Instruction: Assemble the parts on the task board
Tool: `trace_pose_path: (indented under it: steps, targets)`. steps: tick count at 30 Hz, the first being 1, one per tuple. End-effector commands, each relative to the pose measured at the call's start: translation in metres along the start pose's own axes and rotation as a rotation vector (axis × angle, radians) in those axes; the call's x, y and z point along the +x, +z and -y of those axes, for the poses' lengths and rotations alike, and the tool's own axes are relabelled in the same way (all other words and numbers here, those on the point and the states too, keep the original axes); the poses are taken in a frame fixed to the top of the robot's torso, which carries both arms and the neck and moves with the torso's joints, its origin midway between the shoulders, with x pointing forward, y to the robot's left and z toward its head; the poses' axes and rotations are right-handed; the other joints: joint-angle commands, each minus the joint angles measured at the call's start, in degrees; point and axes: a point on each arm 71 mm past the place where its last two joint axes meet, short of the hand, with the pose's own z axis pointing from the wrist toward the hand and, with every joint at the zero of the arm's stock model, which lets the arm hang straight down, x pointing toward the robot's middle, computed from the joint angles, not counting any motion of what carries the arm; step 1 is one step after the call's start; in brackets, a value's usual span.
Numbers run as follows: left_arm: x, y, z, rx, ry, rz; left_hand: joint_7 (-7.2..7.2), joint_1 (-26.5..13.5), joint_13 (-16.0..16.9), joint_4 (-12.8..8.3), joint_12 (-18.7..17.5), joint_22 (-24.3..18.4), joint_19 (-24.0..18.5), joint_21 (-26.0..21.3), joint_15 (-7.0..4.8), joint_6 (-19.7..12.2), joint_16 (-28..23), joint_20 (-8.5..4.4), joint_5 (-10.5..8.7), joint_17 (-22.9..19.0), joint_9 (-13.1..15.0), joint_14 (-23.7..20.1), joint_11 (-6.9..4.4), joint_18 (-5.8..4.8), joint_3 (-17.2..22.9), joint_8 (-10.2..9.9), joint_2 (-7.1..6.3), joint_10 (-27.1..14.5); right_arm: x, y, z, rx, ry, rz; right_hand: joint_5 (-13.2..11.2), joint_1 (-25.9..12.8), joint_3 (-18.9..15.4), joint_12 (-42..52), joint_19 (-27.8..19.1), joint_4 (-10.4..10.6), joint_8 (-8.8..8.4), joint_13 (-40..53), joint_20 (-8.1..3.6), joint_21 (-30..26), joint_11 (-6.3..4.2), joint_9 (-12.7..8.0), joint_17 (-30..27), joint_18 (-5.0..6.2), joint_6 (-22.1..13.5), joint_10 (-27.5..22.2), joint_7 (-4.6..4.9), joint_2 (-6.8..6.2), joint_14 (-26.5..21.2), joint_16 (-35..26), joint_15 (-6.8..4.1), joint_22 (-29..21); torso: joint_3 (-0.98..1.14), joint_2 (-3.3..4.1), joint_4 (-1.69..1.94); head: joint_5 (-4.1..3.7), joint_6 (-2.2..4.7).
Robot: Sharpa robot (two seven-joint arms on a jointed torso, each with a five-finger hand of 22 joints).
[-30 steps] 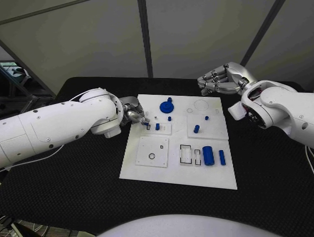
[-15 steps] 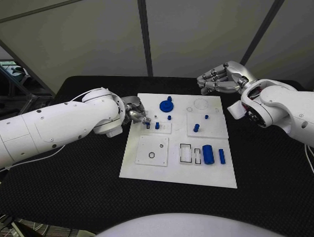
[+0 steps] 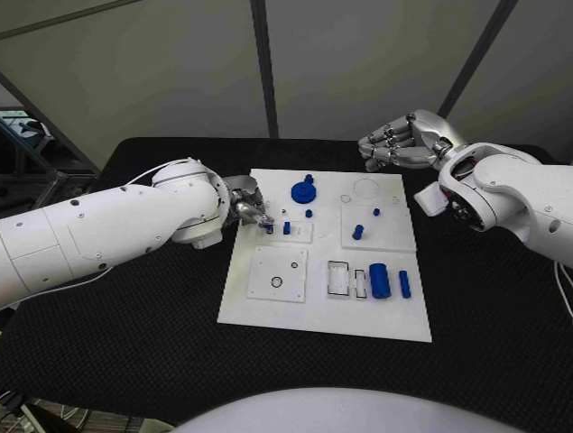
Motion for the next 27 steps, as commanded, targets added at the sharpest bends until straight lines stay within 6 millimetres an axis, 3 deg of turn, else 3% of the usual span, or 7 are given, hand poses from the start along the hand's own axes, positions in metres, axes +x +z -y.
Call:
trace_pose_path:
  steps: [1,27]
  targets:
    - [0.0006,0.0006,0.0015,-0.004,0.045,-0.005,-0.4,-0.16,0.05,-6.33,0.18,4.98,1.75,0.2,-0.34,-0.16,-0.1,-0.35,0.19,14.51,6.58,5.75,-0.21,-0.57,6.52,0.25,0.46,0.49,0.001,0.0007,-0.002,-0.009,0.0,-0.008,0.22,-0.31,-0.24,0.07,0.34,-0.17,-0.2,0.05,0.11,-0.22,-0.02,-0.05,-0.08,0.31,-0.41,-0.56,0.03,0.2,-0.27,-0.3,0.15,-0.07,-0.01,0.05,0.03,0.1,-0.03]
    - [0.0077,0.0007,0.001,-0.007,0.07,-0.037,-0.41,-0.37,-0.09,-6.52,0.1,4.97,1.75,0.16,-0.37,-0.2,-0.12,-0.38,0.41,14.48,6.63,5.74,-0.24,-0.56,6.79,0.39,0.37,0.45,0.0013,0.0012,-0.0017,-0.01,0.0,-0.01,0.22,-0.31,-0.24,0.07,0.34,-0.17,-0.2,0.05,0.11,-0.22,-0.02,-0.05,-0.08,0.31,-0.41,-0.56,0.03,0.2,-0.27,-0.3,0.15,-0.07,-0.03,0.03,0.04,0.2,-0.2]
